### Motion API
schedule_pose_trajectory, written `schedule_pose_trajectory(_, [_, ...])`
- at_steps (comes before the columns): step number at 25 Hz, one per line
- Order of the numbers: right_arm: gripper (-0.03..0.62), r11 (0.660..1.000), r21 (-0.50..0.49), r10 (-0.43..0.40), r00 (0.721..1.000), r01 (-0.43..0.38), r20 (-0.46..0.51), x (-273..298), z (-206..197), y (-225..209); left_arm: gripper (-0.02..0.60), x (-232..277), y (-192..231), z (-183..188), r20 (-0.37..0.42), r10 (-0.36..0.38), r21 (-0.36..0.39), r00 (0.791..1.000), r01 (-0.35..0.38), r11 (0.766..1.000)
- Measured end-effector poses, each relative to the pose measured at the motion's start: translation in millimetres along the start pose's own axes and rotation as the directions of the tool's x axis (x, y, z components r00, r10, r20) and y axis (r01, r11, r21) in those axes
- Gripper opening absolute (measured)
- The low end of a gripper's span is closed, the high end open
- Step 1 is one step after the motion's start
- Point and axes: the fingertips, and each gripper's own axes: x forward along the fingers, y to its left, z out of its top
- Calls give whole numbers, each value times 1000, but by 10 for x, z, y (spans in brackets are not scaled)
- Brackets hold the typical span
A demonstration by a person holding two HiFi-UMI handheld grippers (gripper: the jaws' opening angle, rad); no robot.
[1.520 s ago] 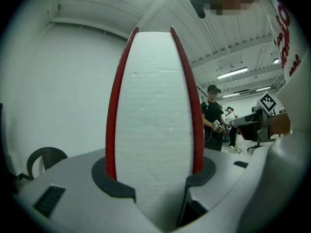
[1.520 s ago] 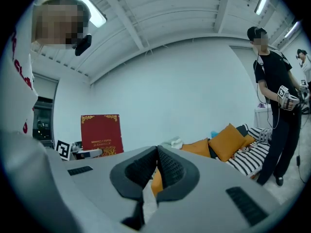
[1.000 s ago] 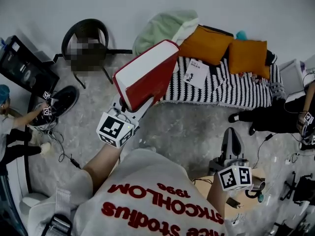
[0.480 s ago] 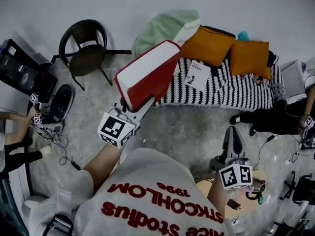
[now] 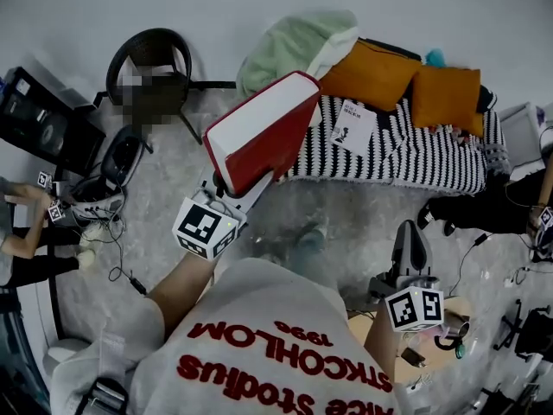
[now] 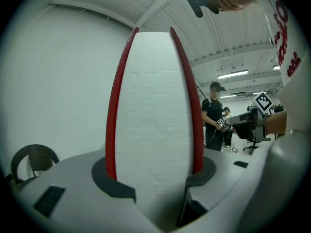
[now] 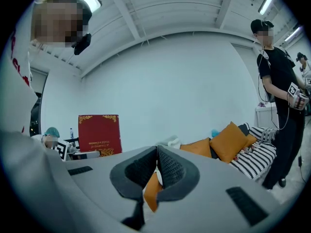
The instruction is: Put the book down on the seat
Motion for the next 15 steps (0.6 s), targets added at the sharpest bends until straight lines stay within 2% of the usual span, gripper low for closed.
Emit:
schedule_pose_trajectory(9, [26,1000,14,8,1000,-8,-9,161,6,-119,239,190,6,-3,3,-1,-8,1000,1,1000])
schedule_pose_trajectory(15, [26,1000,19,20,1000,-20,-5,343,121,-404,239,516,-49,64,7,-4,-10,1000,4,1000])
